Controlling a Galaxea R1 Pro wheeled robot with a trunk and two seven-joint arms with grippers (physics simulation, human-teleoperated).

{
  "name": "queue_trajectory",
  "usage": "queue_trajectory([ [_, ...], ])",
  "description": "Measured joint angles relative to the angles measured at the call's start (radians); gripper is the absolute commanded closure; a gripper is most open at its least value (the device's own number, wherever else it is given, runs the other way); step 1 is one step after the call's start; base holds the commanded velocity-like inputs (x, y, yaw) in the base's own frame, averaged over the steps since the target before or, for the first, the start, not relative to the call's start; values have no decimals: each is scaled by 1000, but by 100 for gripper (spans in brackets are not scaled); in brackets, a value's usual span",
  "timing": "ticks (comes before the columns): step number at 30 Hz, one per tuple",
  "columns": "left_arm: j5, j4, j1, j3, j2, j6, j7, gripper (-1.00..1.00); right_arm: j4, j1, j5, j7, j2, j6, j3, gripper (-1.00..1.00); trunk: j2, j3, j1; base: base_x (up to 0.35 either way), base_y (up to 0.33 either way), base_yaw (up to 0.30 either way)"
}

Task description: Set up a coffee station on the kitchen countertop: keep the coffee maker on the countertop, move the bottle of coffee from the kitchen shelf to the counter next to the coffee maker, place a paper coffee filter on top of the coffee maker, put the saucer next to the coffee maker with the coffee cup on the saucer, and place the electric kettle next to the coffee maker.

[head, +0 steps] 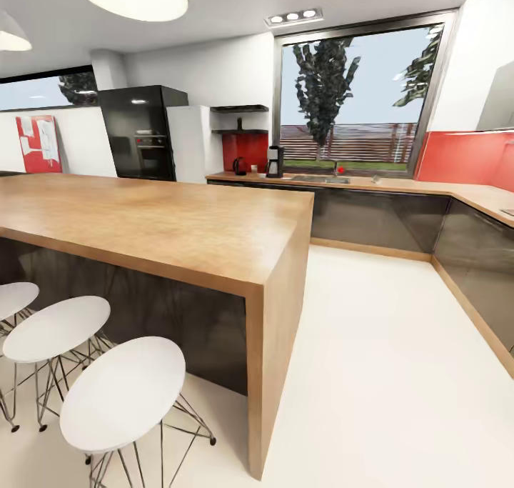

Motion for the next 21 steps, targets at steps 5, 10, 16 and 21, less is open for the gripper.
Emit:
queue_trajectory([
  [5,-1,-11,3,0,1,7,0,-100,3,-2,1,3,1,3,2,-100,0,0,0,0,0,0],
  [10,0,-39,3,1,-1,6,2,-100,3,-2,1,3,1,2,2,-100,0,0,0,0,0,0],
  [16,0,-60,3,1,-1,7,3,-100,0,-2,-5,3,1,1,-4,-100,0,0,0,-98,-81,0],
  [21,0,-61,3,1,-3,7,3,-100,-3,-2,-6,3,1,1,-6,-100,0,0,1,-222,-179,0],
])
